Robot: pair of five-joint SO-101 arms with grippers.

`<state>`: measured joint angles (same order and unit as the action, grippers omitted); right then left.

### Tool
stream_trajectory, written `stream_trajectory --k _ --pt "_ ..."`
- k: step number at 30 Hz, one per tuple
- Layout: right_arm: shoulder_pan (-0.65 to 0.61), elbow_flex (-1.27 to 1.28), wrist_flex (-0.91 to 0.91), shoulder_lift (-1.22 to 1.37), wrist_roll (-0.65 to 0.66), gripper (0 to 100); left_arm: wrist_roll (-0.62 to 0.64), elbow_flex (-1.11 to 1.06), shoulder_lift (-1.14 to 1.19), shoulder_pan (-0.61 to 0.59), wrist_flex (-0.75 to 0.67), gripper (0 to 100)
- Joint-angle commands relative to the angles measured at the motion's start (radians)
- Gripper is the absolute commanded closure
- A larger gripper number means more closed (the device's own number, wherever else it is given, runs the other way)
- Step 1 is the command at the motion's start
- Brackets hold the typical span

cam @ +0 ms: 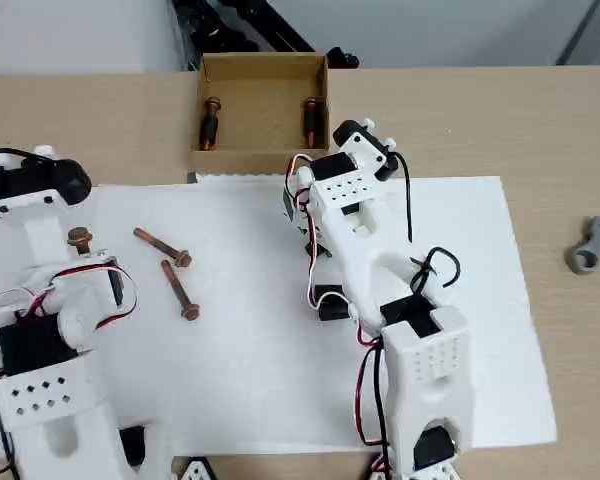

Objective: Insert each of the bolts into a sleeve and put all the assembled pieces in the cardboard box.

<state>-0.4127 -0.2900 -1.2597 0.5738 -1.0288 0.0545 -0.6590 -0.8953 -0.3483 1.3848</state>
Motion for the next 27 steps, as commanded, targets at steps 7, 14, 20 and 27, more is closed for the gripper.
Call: stream_trajectory --k 7,14,20,27 --pt "0.010 -0.011 -0.028 0.021 0.003 81.2 -0.008 0.007 -0.023 -0.002 -0.002 99" --pt "0.010 -0.011 -0.099 0.021 0.003 81.2 -0.008 0.007 -0.023 -0.002 0.002 99" --pt "-0.013 -0.011 -0.142 0.021 0.040 81.2 -0.008 0.007 -0.023 -0.002 0.031 99" --pt "-0.030 -0.009 -0.143 0.022 0.075 82.8 -0.008 0.007 -0.025 -0.002 0.060 99"
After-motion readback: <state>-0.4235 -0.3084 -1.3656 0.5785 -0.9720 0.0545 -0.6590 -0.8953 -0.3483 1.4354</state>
